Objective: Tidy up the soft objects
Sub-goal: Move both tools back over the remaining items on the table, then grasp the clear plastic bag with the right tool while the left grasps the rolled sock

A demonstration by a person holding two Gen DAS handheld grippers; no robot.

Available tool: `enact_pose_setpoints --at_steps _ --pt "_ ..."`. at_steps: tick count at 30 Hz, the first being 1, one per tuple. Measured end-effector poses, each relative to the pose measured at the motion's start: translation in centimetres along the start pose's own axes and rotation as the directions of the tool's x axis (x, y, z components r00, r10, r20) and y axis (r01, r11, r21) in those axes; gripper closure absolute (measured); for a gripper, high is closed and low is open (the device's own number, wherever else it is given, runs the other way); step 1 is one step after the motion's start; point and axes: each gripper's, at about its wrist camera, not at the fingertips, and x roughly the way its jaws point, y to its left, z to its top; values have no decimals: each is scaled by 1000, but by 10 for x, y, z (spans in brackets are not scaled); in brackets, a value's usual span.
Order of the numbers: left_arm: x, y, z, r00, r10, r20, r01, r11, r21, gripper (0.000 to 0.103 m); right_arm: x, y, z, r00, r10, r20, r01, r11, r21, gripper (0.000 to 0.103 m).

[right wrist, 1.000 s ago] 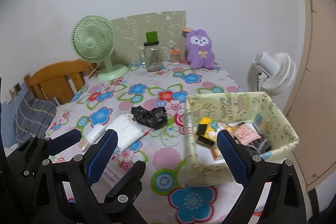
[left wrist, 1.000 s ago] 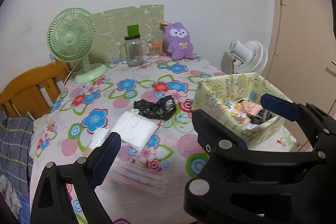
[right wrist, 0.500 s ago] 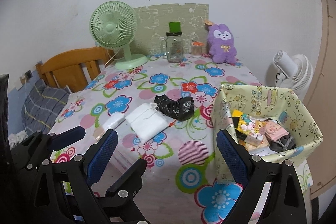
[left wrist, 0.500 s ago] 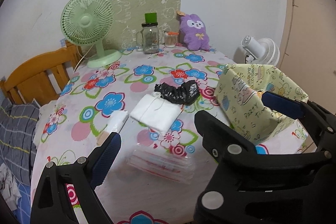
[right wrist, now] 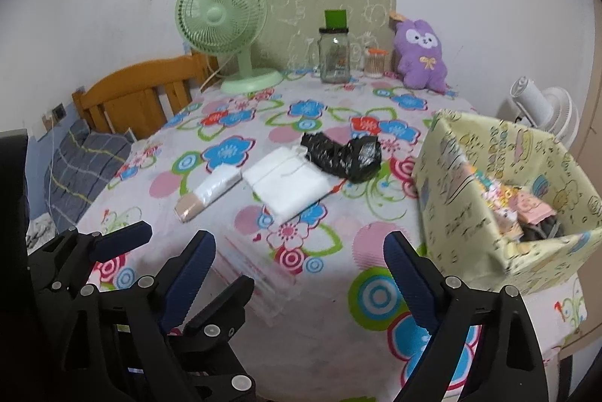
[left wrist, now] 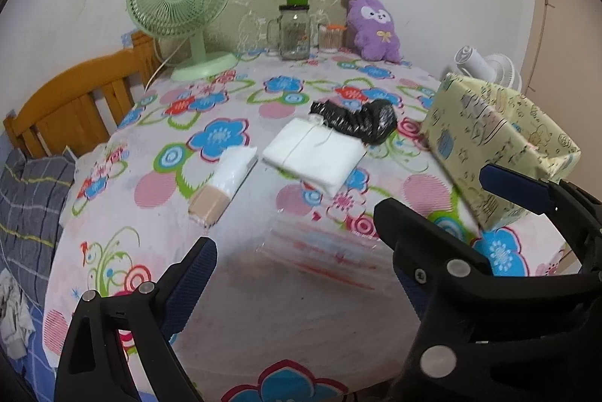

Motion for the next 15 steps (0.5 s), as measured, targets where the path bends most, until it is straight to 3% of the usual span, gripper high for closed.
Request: enact_pose_setpoints --at_steps 9,15 --pt "11 14 -15 999 10 -33 -11 999 -33 7 21 8 -11 998 22 -58 -23 1000 -21 12" --pt "19 24 -23 997 55 -51 -58 997 -45 9 34 15 -14 995 36 -93 -40 998 -44 13"
